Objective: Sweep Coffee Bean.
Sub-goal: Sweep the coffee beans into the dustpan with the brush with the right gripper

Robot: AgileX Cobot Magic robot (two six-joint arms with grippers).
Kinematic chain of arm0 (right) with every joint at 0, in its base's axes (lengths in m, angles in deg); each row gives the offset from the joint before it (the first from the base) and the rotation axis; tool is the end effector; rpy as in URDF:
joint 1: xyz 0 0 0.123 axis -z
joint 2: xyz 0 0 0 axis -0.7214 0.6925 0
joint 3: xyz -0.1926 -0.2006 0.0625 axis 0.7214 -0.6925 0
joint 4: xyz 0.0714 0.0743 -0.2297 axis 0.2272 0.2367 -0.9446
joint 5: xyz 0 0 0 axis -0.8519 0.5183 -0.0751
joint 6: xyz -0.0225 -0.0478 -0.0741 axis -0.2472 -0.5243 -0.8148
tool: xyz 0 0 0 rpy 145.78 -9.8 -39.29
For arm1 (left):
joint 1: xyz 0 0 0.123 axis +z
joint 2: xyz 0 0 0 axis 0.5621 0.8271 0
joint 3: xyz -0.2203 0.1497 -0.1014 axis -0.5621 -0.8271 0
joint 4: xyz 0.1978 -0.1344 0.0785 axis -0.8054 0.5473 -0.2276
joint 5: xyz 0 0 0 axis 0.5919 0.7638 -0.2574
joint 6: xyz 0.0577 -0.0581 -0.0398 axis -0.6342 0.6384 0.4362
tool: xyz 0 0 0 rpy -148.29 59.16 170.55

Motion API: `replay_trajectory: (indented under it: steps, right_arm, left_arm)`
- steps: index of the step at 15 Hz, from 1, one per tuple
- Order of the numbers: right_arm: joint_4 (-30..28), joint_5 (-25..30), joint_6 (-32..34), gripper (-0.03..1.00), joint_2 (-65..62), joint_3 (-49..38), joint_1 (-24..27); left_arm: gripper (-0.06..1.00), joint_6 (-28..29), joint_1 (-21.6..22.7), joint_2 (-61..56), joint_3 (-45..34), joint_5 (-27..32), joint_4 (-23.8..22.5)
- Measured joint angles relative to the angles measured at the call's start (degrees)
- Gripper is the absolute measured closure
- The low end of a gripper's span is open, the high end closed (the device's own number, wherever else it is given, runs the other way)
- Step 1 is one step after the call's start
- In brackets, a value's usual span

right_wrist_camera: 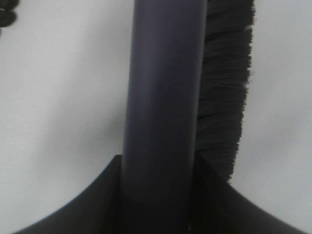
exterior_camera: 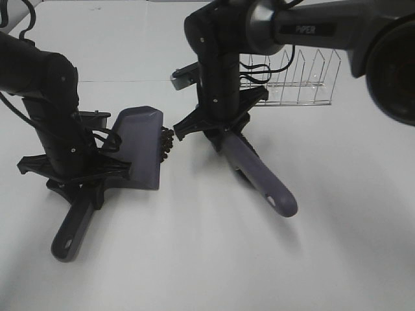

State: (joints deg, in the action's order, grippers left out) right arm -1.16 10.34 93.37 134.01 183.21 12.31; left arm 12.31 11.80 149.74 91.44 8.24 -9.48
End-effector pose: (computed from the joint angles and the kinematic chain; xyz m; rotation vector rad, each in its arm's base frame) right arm 0.4156 0.2543 0.1191 -0.6855 2.8921 -0.2722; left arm 0.3352 -0.1457 0.0920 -0.1407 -3.0510 0.0771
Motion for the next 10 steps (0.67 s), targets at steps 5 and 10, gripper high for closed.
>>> replay_trajectory:
  steps: [5,10]
  right_arm:
    - [8.94,2.52,-0.52,0.68,5.10,11.86,-5.16]
    - [11.17,5.61,-0.52,0.68,5.90,22.35,-6.07]
  left_arm:
    - [0.62,0.00,0.00,0.00,0.00,0.00,0.00]
    - [0.62,0.00,0.00,0.00,0.00,0.00,0.00]
